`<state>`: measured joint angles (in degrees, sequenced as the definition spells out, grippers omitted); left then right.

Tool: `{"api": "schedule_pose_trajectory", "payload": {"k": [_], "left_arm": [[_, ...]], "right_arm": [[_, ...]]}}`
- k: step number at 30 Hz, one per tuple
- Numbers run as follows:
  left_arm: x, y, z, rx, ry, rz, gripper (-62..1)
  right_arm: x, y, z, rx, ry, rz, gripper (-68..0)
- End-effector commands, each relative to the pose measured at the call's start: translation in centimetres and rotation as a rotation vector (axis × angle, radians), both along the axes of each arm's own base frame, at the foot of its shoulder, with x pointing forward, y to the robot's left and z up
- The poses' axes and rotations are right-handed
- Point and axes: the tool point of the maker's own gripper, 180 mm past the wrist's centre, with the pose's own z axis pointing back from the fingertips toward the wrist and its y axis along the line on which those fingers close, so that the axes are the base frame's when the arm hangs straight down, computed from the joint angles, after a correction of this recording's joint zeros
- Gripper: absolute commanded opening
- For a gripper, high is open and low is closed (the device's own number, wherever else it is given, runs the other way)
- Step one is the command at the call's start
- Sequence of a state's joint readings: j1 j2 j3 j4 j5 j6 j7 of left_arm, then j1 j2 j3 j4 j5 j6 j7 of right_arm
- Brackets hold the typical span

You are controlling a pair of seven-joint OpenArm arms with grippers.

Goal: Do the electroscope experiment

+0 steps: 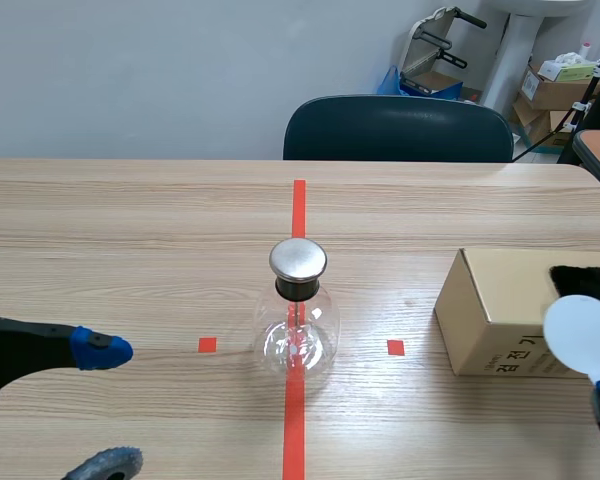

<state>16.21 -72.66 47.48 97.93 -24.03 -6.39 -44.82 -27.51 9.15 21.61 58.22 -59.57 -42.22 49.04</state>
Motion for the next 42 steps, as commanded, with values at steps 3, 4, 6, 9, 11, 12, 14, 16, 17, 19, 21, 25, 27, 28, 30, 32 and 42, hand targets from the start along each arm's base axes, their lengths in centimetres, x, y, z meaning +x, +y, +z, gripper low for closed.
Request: {"api": "schedule_pose_trajectory", "payload": {"k": [3, 4, 6, 9, 11, 12, 14, 16, 17, 19, 21, 25, 27, 28, 30, 32, 42], "left_arm": [[-0.1, -0.6, 0.9, -0.039, -0.005, -0.005, -21.5], [-0.1, -0.6, 0.9, -0.039, -0.005, -0.005, -21.5], [-0.1, -0.6, 0.9, -0.039, -0.005, -0.005, -21.5], [-0.1, -0.6, 0.9, -0.039, -0.005, -0.005, -21.5], [-0.1, -0.6, 0.9, -0.039, -0.005, -0.005, -21.5], [-0.1, -0.6, 0.9, -0.039, -0.005, -0.005, -21.5], [-0.1, -0.6, 0.9, -0.039, -0.005, -0.005, -21.5], [-0.1, -0.6, 0.9, -0.039, -0.005, -0.005, -21.5], [-0.1, -0.6, 0.9, -0.039, -0.005, -0.005, -21.5], [-0.1, -0.6, 0.9, -0.039, -0.005, -0.005, -21.5], [-0.1, -0.6, 0.9, -0.039, -0.005, -0.005, -21.5], [-0.1, -0.6, 0.9, -0.039, -0.005, -0.005, -21.5], [-0.1, -0.6, 0.9, -0.039, -0.005, -0.005, -21.5], [-0.1, -0.6, 0.9, -0.039, -0.005, -0.005, -21.5], [-0.1, -0.6, 0.9, -0.039, -0.005, -0.005, -21.5], [-0.1, -0.6, 0.9, -0.039, -0.005, -0.005, -21.5], [-0.1, -0.6, 0.9, -0.039, -0.005, -0.005, -21.5]], "right_arm": [[0.3, -4.3, 1.0, -0.060, -0.049, -0.206, -65.8], [0.3, -4.7, 1.1, -0.063, -0.050, -0.231, -65.8], [0.3, -4.4, 1.0, -0.067, -0.045, -0.211, -65.8], [0.3, -1.6, 0.8, -0.053, -0.037, -0.055, -65.8], [0.0, 0.2, 0.7, -0.039, -0.034, 0.043, -65.8], [-0.1, 0.8, 0.7, -0.034, -0.033, 0.077, -65.8], [-0.2, 1.2, 0.7, -0.030, -0.033, 0.100, -65.8], [-0.1, 0.7, 0.7, -0.034, -0.034, 0.070, -65.8], [0.0, 0.0, 0.7, -0.039, -0.035, 0.035, -65.8], [0.2, -1.5, 0.8, -0.051, -0.037, -0.049, -65.8], [0.3, -2.6, 0.8, -0.060, -0.039, -0.111, -65.8], [0.3, -2.6, 0.8, -0.060, -0.038, -0.109, -65.8], [0.3, -1.9, 0.8, -0.055, -0.037, -0.071, -65.8], [0.3, -1.6, 0.8, -0.053, -0.037, -0.056, -65.8], [0.2, -1.3, 0.8, -0.050, -0.037, -0.039, -65.8], [0.2, -1.2, 0.7, -0.049, -0.037, -0.034, -65.8], [0.2, -1.3, 0.7, -0.051, -0.036, -0.038, -65.8]]}}
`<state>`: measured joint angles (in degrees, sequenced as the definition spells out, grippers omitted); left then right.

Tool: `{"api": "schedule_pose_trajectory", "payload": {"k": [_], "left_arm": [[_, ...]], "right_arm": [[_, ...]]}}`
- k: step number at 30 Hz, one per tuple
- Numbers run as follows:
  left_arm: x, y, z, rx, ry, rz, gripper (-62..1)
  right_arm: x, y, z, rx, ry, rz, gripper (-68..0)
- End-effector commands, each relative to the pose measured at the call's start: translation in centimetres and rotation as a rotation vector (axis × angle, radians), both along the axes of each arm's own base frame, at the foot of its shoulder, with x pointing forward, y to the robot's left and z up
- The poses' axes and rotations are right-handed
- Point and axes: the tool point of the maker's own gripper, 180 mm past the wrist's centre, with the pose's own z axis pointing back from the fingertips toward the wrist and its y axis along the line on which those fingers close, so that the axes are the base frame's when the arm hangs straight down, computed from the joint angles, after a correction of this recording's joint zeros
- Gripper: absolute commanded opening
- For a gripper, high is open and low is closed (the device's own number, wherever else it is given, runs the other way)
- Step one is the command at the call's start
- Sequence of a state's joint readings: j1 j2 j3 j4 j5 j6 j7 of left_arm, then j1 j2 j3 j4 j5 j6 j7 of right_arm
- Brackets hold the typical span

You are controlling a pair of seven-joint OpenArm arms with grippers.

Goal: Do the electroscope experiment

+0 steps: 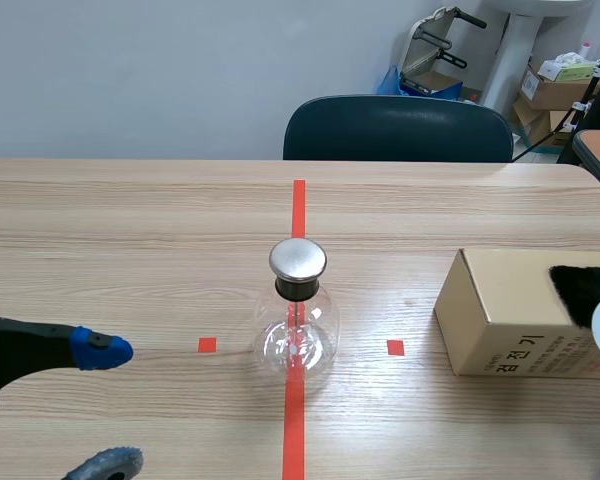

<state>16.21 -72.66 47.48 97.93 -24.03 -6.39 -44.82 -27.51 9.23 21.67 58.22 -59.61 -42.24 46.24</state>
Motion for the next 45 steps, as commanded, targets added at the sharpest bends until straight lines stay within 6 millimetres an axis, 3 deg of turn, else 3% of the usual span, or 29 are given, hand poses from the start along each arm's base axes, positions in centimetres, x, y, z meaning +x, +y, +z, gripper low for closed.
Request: {"api": "schedule_pose_trajectory", "payload": {"k": [1, 6, 15, 16, 22, 26, 29, 37, 45], "left_arm": [[-0.1, -0.6, 0.9, -0.039, -0.005, -0.005, -21.5], [-0.1, -0.6, 0.9, -0.039, -0.005, -0.005, -21.5], [0.0, -0.6, 1.0, -0.042, -0.011, -0.004, -22.4], [0.0, -0.6, 1.0, -0.042, -0.011, -0.004, -24.0], [0.8, -1.3, 0.2, -0.024, -0.043, 0.058, -47.9], [1.8, -2.0, -1.6, 0.042, -0.075, 0.081, -50.2], [3.2, -2.1, -2.9, 0.072, -0.084, 0.119, -56.9], [7.3, -2.1, -5.5, 0.106, -0.096, 0.208, -56.9], [10.3, -2.2, -7.5, 0.115, -0.091, 0.244, -56.9]], "right_arm": [[0.1, -0.4, 0.7, -0.041, -0.035, 0.010, -65.8], [0.4, -0.6, 1.3, -0.041, -0.053, -0.002, -65.8], [2.7, -1.5, 5.4, -0.086, -0.179, -0.049, -65.8], [2.9, -1.5, 5.9, -0.092, -0.194, -0.049, -65.8], [4.6, -0.9, 9.1, -0.106, -0.279, -0.046, -65.8], [5.4, 0.1, 10.3, -0.104, -0.310, -0.040, -65.8], [6.0, 1.2, 11.2, -0.091, -0.326, -0.036, -65.8], [7.4, 4.4, 13.3, -0.082, -0.382, -0.023, -65.8], [7.9, 8.0, 13.1, -0.073, -0.382, 0.011, -65.8]]}}
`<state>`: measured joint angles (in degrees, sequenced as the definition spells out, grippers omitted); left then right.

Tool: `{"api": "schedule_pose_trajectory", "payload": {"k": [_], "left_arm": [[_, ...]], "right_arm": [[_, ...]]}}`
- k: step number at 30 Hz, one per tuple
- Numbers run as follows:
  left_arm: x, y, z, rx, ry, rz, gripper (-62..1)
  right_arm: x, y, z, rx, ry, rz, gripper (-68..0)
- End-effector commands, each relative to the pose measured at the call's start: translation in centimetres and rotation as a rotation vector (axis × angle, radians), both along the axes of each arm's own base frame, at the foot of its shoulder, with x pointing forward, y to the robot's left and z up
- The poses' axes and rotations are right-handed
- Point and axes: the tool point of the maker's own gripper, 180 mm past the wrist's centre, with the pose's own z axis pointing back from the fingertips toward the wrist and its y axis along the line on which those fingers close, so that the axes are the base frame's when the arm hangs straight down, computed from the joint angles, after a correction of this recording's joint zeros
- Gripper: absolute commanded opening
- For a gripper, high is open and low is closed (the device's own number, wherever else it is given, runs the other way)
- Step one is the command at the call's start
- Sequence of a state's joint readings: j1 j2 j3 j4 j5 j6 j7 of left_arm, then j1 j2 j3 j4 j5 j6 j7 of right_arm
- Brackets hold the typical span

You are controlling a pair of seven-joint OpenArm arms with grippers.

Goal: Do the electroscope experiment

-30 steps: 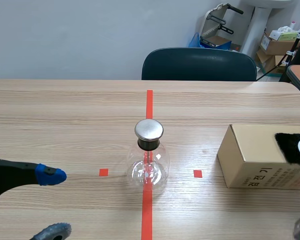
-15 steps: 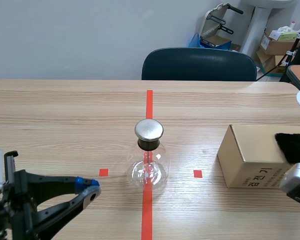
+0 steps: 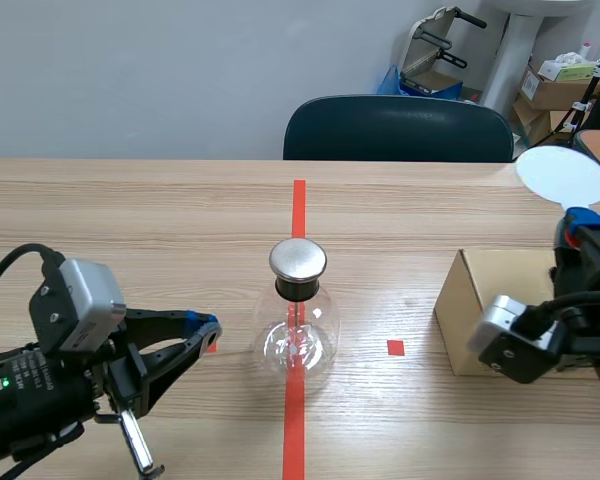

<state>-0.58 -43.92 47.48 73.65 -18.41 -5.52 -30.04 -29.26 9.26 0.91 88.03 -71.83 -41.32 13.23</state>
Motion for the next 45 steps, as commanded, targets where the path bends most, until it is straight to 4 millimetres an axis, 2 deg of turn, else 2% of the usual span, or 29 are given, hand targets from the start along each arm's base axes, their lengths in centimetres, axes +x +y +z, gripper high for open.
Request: {"api": "schedule_pose_trajectory", "payload": {"k": [1, 8, 12, 21, 30, 38, 45], "left_arm": [[0.5, -0.6, 0.8, -0.034, -0.018, 0.002, -56.9], [2.3, -0.5, -1.1, -0.022, -0.008, 0.052, -56.9], [2.8, -0.6, -2.2, -0.005, 0.002, 0.049, -56.9], [4.2, -0.5, -3.5, -0.003, 0.013, 0.085, -56.9], [4.2, -0.4, -4.7, 0.015, 0.025, 0.092, -56.9], [4.2, -0.4, -4.8, 0.016, 0.026, 0.092, -56.9], [4.2, -0.4, -4.8, 0.016, 0.026, 0.092, -56.9]], "right_arm": [[0.3, 0.2, 1.0, -0.015, -0.034, 0.009, -65.8], [0.4, 2.7, 0.4, -0.006, -0.022, 0.029, -65.8], [0.2, 4.1, 0.1, 0.007, -0.013, 0.035, -65.8], [0.2, 6.5, 0.3, 0.039, -0.026, 0.033, -65.8], [1.2, 7.6, 0.1, 0.052, -0.006, 0.026, -65.8], [1.1, 6.9, -2.0, 0.017, 0.064, 0.001, -65.8], [1.2, 6.7, -2.1, 0.020, 0.063, -0.006, -65.8]]}}
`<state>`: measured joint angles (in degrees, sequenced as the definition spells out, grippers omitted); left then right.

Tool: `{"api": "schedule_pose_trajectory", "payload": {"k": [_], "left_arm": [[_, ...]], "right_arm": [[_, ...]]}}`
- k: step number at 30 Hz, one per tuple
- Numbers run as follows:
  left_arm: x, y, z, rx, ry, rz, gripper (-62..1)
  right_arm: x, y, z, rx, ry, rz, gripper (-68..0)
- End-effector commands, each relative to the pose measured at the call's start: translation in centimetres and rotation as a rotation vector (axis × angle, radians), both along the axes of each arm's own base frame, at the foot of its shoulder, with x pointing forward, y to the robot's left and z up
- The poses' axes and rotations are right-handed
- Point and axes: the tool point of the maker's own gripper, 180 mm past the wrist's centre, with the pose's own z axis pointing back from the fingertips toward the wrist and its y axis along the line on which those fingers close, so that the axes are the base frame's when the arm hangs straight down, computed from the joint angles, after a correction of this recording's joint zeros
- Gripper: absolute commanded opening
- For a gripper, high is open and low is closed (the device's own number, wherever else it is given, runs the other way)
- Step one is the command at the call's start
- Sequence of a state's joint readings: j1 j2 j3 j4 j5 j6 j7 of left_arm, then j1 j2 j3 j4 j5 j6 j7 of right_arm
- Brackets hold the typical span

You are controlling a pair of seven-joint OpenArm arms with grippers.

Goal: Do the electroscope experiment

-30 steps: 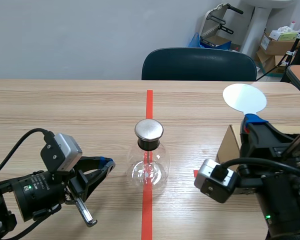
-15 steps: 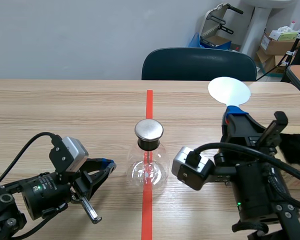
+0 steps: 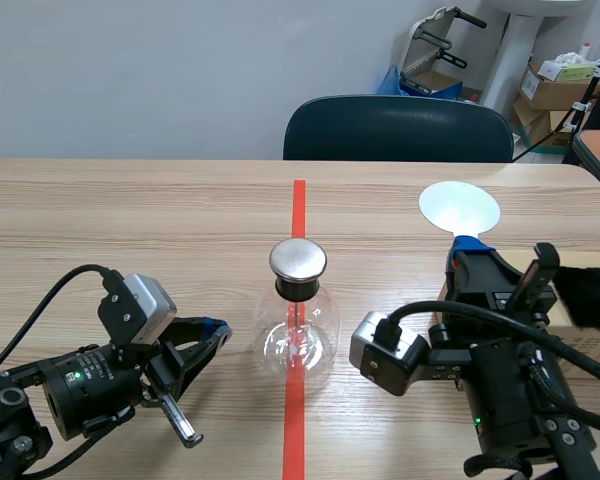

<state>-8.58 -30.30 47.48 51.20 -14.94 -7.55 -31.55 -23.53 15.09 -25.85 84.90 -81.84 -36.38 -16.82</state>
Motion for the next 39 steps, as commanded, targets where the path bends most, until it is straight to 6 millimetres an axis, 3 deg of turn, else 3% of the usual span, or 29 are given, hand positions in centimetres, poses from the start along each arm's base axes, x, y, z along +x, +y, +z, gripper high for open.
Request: {"api": "schedule_pose_trajectory", "payload": {"k": [1, 39], "left_arm": [[0.46, -0.73, 1.23, -0.035, -0.031, -0.009, -56.9], [0.57, -0.57, 1.03, -0.021, -0.030, 0.001, -56.9]], "right_arm": [[0.48, -0.43, 0.98, -0.003, -0.036, -0.005, -65.8], [0.48, -0.42, 0.97, -0.003, -0.036, -0.004, -65.8]]}}
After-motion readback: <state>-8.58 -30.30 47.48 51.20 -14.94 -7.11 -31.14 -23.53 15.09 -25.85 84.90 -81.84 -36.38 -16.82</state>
